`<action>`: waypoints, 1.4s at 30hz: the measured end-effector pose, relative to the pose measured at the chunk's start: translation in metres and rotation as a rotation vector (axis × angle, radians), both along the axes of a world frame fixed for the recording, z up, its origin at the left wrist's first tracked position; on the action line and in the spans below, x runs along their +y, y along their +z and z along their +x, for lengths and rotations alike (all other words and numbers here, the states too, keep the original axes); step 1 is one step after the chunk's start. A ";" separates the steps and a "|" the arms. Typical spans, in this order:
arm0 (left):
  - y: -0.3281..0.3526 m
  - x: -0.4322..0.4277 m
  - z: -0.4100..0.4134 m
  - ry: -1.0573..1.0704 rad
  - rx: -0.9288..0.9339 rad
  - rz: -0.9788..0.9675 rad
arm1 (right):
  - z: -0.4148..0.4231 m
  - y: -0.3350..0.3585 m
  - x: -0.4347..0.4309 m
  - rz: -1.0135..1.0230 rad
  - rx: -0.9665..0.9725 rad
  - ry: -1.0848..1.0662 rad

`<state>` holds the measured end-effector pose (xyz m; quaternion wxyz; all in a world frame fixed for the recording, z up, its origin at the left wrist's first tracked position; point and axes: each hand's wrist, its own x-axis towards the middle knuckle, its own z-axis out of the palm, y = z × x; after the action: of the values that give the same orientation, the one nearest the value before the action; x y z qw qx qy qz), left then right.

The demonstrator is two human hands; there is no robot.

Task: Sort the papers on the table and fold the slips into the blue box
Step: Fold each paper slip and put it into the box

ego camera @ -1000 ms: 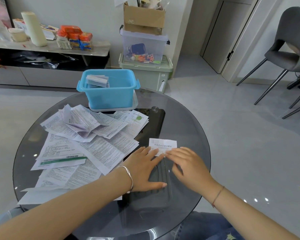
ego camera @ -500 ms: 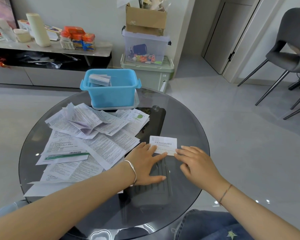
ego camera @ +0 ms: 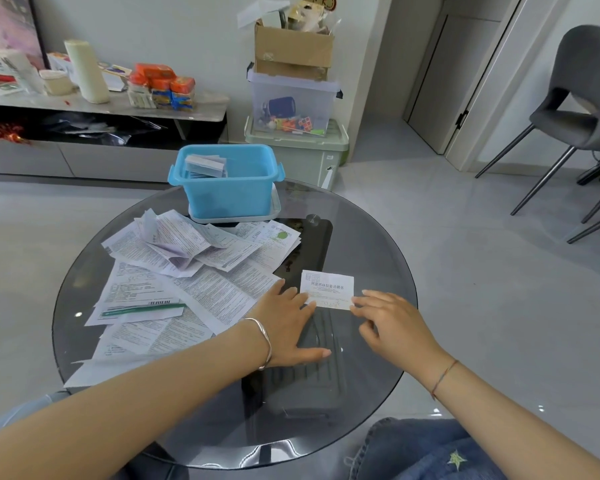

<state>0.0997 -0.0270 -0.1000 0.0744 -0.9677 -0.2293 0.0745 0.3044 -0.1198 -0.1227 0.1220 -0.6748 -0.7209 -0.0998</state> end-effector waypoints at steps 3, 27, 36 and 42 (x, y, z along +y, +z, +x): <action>0.001 0.002 -0.006 0.029 0.000 -0.004 | 0.000 -0.002 0.000 -0.003 0.011 -0.005; 0.030 0.025 -0.015 0.274 -0.453 -0.543 | -0.022 0.025 0.042 -0.109 0.348 -0.069; 0.032 0.029 0.010 0.670 -0.996 -1.323 | -0.030 0.054 0.031 -0.162 1.539 -0.176; 0.037 0.030 0.008 0.735 -1.067 -1.460 | -0.027 0.062 0.028 -0.006 1.401 -0.001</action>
<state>0.1082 0.0030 -0.0628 -0.6847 -0.5505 -0.4178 -0.2313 0.2776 -0.0919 -0.0610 0.5561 -0.5808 -0.4726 0.3607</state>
